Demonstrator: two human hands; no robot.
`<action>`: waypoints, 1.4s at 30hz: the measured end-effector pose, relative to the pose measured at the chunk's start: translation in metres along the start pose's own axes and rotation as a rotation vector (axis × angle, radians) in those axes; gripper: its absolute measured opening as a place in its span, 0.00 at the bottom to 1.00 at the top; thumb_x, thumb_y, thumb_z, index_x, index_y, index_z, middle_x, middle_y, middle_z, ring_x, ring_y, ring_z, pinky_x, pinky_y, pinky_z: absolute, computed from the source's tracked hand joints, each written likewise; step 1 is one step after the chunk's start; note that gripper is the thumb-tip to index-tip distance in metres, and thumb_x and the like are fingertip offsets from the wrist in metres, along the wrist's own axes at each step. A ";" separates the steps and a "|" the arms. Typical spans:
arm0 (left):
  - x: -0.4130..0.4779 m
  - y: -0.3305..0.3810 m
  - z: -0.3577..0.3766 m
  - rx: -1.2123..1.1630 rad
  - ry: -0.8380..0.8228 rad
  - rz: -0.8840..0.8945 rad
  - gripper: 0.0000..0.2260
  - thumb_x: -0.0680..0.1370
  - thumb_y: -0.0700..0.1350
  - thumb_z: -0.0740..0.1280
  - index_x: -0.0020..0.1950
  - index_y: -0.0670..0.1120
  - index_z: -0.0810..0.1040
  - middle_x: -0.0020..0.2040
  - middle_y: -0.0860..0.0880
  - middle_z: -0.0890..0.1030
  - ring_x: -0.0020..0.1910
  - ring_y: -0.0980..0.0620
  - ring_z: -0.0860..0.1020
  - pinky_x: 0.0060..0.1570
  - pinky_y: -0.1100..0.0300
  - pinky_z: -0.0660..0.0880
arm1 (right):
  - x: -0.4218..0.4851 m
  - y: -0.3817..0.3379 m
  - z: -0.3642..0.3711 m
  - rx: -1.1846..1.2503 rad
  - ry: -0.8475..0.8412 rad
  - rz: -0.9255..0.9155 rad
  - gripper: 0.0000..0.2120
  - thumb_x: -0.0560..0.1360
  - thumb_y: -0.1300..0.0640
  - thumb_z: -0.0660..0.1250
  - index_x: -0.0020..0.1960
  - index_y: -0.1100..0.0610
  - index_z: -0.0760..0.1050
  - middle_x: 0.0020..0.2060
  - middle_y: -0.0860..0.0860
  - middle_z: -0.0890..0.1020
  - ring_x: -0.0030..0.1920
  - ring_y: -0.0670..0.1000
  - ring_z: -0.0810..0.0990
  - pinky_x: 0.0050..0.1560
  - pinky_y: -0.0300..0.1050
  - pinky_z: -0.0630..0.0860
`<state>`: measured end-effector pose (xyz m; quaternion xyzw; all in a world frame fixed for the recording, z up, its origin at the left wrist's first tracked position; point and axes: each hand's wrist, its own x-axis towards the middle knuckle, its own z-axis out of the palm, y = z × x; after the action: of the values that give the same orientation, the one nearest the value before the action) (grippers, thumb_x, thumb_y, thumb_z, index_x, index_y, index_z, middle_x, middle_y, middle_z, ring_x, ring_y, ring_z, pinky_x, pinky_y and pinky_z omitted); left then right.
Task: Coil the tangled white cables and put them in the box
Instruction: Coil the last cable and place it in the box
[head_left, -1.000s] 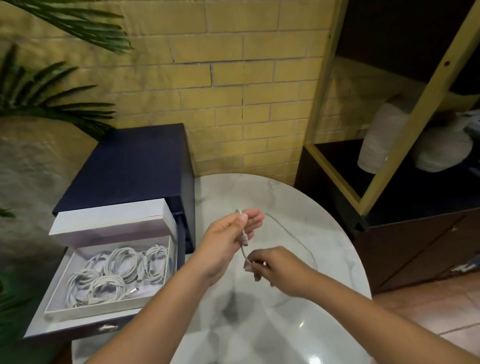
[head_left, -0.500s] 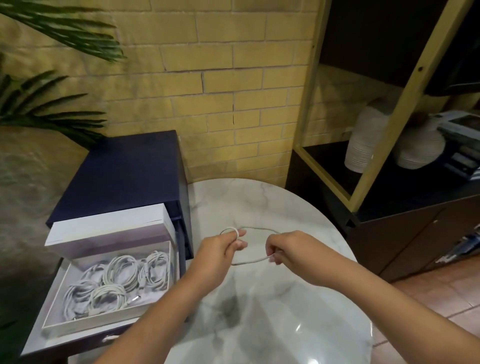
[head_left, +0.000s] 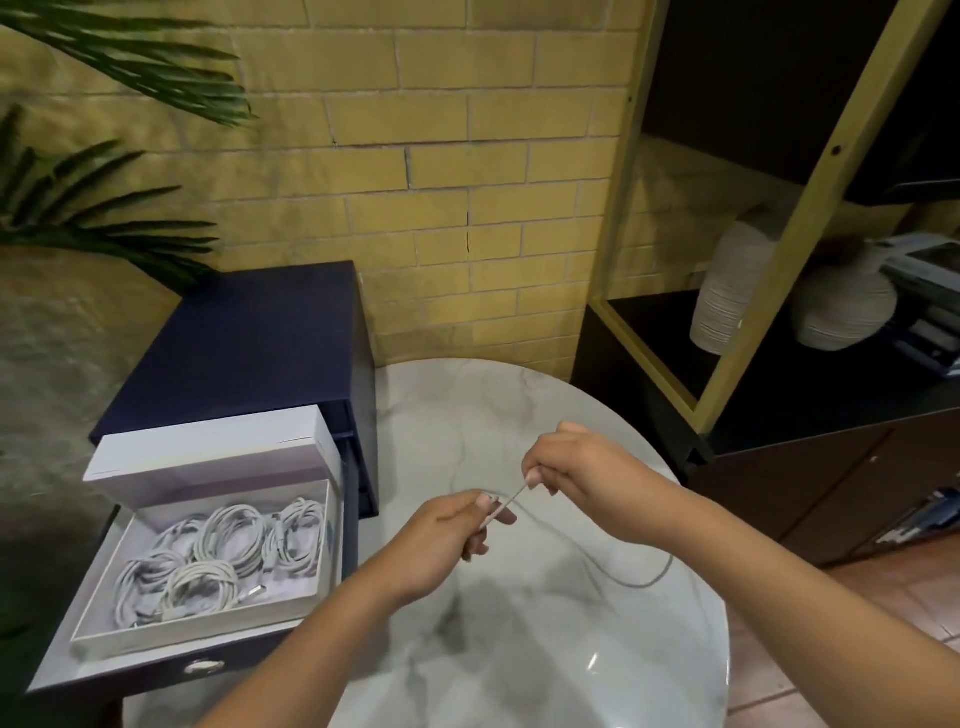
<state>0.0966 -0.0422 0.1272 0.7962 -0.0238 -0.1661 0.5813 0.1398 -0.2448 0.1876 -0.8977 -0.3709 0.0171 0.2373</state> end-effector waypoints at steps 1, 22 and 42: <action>-0.001 0.001 0.000 -0.020 0.001 0.004 0.19 0.83 0.53 0.53 0.50 0.48 0.83 0.30 0.56 0.68 0.36 0.55 0.72 0.43 0.66 0.71 | 0.000 0.002 -0.001 0.015 0.005 0.010 0.08 0.81 0.57 0.59 0.49 0.54 0.77 0.35 0.38 0.72 0.46 0.38 0.68 0.44 0.28 0.64; -0.018 0.027 -0.013 -0.010 -0.030 0.049 0.15 0.83 0.48 0.57 0.47 0.48 0.82 0.29 0.55 0.65 0.31 0.55 0.64 0.35 0.64 0.66 | 0.007 0.025 -0.007 0.071 0.414 -0.014 0.03 0.76 0.59 0.67 0.48 0.58 0.78 0.41 0.43 0.76 0.43 0.41 0.74 0.43 0.32 0.70; -0.006 0.054 -0.009 -0.465 0.057 0.136 0.16 0.83 0.39 0.56 0.71 0.46 0.67 0.55 0.50 0.84 0.53 0.55 0.82 0.58 0.61 0.76 | -0.003 -0.012 0.069 0.037 -0.322 0.176 0.15 0.82 0.50 0.55 0.56 0.56 0.77 0.36 0.47 0.78 0.41 0.51 0.76 0.45 0.46 0.72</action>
<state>0.1021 -0.0503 0.1818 0.6417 -0.0220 -0.1048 0.7594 0.1155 -0.2114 0.1315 -0.9078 -0.3239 0.1879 0.1889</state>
